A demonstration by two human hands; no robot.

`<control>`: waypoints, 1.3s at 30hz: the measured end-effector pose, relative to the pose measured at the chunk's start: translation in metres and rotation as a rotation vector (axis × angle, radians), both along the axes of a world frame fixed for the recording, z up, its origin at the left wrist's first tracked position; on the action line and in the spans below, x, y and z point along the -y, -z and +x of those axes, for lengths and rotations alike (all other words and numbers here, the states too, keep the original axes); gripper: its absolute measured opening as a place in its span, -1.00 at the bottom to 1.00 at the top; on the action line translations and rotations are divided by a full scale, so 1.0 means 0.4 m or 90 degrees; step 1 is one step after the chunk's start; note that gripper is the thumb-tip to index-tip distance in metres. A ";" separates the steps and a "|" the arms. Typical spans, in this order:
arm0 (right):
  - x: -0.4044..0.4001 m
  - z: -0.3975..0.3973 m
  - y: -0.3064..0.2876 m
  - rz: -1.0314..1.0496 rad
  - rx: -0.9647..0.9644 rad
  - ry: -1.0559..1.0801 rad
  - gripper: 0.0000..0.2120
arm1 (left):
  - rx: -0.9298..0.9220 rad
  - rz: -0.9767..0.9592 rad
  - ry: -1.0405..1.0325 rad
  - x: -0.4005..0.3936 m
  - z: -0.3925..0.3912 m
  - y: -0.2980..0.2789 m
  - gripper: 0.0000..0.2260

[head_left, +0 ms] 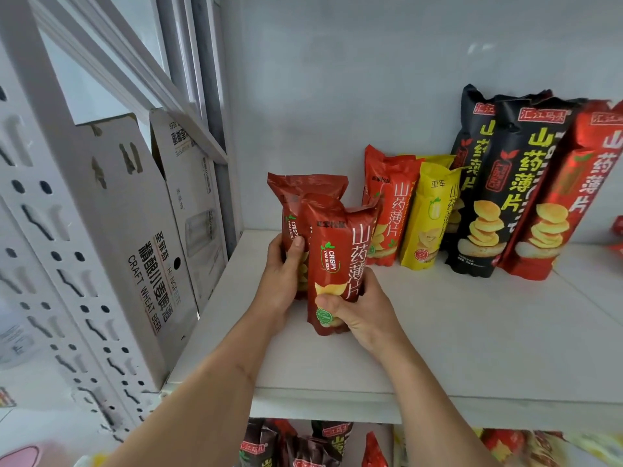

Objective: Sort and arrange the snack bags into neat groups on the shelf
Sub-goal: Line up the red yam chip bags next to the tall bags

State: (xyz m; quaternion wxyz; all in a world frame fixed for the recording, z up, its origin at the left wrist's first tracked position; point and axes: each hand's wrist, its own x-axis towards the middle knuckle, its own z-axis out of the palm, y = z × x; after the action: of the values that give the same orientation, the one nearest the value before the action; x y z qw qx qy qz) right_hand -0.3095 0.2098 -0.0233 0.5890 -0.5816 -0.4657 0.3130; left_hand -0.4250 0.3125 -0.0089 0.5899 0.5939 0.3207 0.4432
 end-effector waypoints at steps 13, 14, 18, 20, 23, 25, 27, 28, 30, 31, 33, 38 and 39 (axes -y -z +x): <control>0.032 0.008 0.009 -0.125 0.223 0.004 -0.11 | -0.095 0.142 0.050 -0.006 -0.079 -0.011 0.30; 0.037 0.012 0.010 -0.141 0.240 -0.003 -0.18 | -0.114 0.155 0.068 -0.007 -0.085 -0.013 0.31; 0.017 0.001 0.008 -0.154 0.291 -0.015 -0.42 | -0.123 0.139 0.130 -0.025 -0.075 0.000 0.30; 0.006 0.003 0.005 -0.157 0.299 -0.013 -0.43 | -0.120 0.122 0.146 -0.037 -0.061 0.011 0.28; -0.010 0.020 0.011 -0.162 0.295 -0.004 -0.47 | -0.098 0.124 0.152 -0.057 -0.039 0.012 0.24; -0.021 0.030 0.017 -0.161 0.287 0.002 -0.47 | -0.095 0.116 0.165 -0.077 -0.022 0.010 0.17; -0.036 0.040 0.019 -0.156 0.279 0.009 -0.47 | -0.106 0.104 0.176 -0.101 -0.007 0.009 0.18; -0.044 0.045 0.020 -0.154 0.278 0.012 -0.47 | -0.112 0.100 0.178 -0.112 0.000 0.008 0.19; -0.063 0.055 0.021 -0.148 0.277 0.020 -0.44 | -0.115 0.092 0.184 -0.129 0.013 0.003 0.20; -0.072 0.060 0.020 -0.145 0.272 0.024 -0.42 | -0.112 0.088 0.188 -0.136 0.021 0.000 0.19; -0.092 0.071 0.020 -0.136 0.266 0.031 -0.40 | -0.107 0.083 0.194 -0.150 0.036 -0.008 0.15; -0.145 0.103 0.021 -0.129 0.259 0.062 -0.41 | -0.137 0.083 0.195 -0.209 0.076 -0.026 0.11; -0.155 0.107 0.021 -0.129 0.255 0.068 -0.42 | -0.144 0.079 0.196 -0.223 0.082 -0.027 0.12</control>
State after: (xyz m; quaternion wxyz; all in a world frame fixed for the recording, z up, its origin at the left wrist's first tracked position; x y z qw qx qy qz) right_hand -0.2666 0.2716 -0.0318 0.4391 -0.7121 -0.5080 0.2051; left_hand -0.3922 0.4015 0.0018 0.5731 0.7171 0.2622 0.2977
